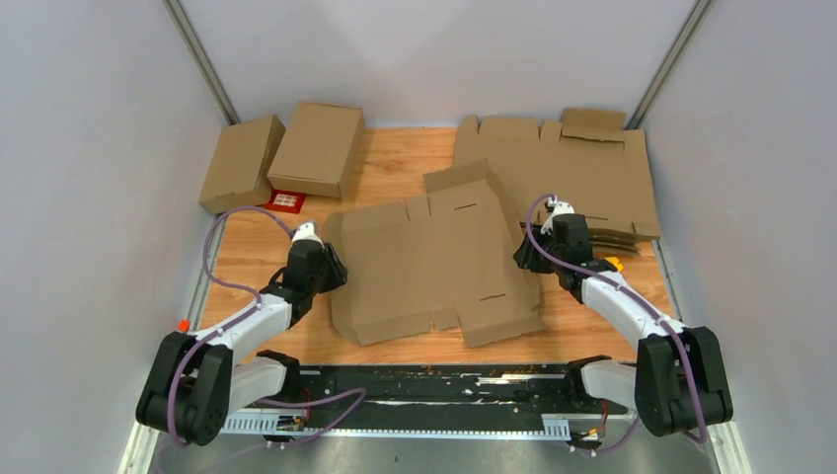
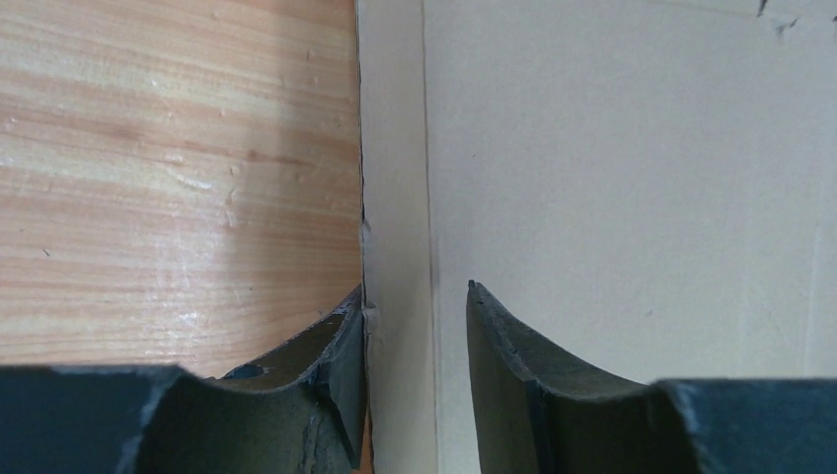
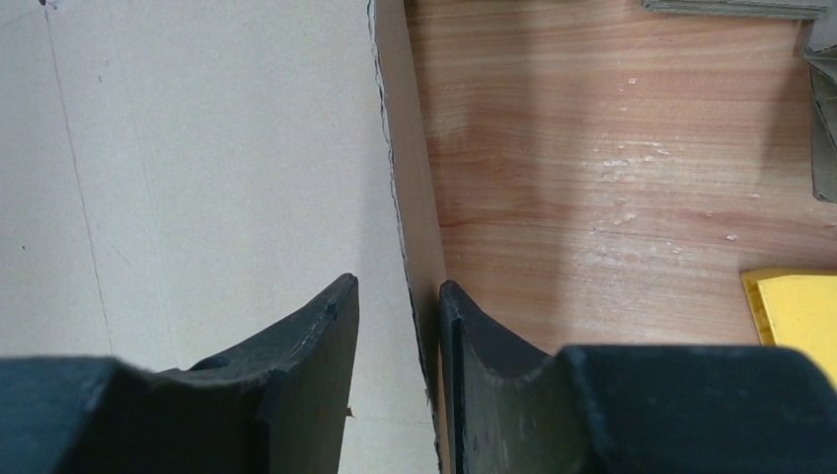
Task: Fold the paper box
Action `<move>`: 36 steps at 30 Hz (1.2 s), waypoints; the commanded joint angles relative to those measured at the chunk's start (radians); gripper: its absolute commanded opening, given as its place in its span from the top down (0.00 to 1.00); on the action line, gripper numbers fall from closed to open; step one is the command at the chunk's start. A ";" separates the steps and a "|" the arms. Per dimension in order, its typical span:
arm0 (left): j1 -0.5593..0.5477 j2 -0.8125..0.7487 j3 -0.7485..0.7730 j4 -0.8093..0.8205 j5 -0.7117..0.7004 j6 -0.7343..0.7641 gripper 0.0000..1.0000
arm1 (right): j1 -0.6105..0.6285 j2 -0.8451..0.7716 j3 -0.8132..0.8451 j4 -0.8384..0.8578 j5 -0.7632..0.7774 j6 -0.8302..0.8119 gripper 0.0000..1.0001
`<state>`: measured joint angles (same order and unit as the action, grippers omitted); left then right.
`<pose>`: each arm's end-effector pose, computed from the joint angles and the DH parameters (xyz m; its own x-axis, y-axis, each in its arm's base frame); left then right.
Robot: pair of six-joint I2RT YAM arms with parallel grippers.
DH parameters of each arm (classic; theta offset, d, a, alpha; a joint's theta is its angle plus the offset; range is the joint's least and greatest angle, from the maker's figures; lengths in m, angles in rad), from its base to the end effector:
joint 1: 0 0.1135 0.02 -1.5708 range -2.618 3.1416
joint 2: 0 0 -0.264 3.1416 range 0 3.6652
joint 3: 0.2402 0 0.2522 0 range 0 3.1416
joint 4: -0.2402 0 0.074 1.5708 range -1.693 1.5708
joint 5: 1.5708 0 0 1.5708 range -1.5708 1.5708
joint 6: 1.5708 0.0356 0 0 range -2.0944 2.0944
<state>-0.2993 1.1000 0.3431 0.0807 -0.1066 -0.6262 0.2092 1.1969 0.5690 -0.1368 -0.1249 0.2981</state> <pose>0.1969 -0.0568 0.1557 -0.6099 -0.4217 -0.6710 -0.1772 0.8978 -0.4032 0.2299 0.0533 0.1882 -0.7337 0.1422 -0.6644 -0.0821 0.9522 0.2944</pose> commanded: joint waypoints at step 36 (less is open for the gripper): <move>-0.001 -0.245 0.268 -0.042 0.495 -0.132 1.00 | 0.021 0.063 -0.012 0.083 -0.059 0.036 0.41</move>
<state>-0.2985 0.8581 0.5430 -0.0013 0.2714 -0.7341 0.2211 1.2568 0.5407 -0.0967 -0.1516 0.3321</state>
